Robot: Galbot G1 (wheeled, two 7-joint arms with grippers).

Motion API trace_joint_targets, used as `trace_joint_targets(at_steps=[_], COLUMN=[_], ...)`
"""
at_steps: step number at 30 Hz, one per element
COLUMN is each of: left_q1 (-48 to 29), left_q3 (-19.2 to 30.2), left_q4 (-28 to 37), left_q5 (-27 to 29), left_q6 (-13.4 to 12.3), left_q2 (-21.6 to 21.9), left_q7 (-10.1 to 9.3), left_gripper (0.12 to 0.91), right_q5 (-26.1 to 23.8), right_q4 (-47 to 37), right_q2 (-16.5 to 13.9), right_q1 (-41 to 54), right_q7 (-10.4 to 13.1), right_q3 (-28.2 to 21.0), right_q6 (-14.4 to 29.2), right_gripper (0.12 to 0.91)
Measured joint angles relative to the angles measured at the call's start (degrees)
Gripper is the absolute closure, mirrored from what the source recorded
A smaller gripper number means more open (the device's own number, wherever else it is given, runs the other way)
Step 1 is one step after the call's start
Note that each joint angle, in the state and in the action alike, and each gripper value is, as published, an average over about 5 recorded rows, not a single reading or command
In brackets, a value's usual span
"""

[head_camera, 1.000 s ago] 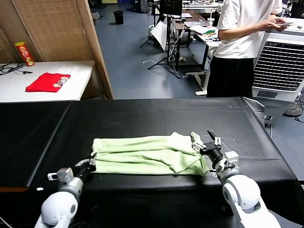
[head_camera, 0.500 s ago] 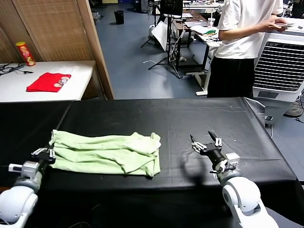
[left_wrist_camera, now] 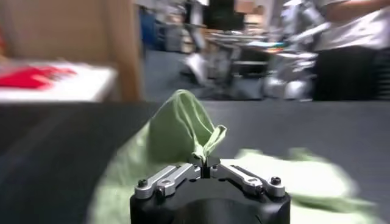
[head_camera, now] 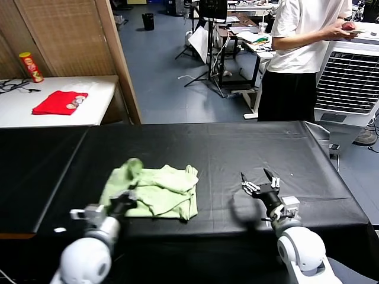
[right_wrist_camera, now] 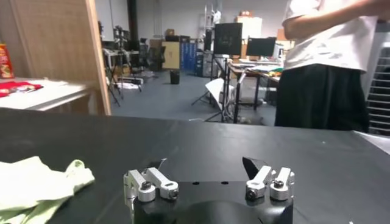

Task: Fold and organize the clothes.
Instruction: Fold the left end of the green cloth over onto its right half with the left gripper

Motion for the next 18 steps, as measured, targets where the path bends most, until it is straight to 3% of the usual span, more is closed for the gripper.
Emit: trace_joint_targets(at_steps=[8, 18], left_q1=[-4.4, -5.0], left_q3=[7.6, 9.5], left_q4=[2.4, 5.6], left_q5=[-0.3, 3.0], left_q6=[0.1, -2.1], left_q2=[-6.4, -10.9], left_q7=[-0.7, -0.79], left_gripper=[0.872, 0.853], right_q5=[-0.4, -0.3], right_q4=[-0.3, -0.8], right_q2=[0.7, 0.7], right_q1=[-0.1, 0.5], right_q7=[-0.1, -1.3], right_q3=[0.1, -1.6], right_q6=[0.1, 0.9], right_gripper=[0.227, 0.227])
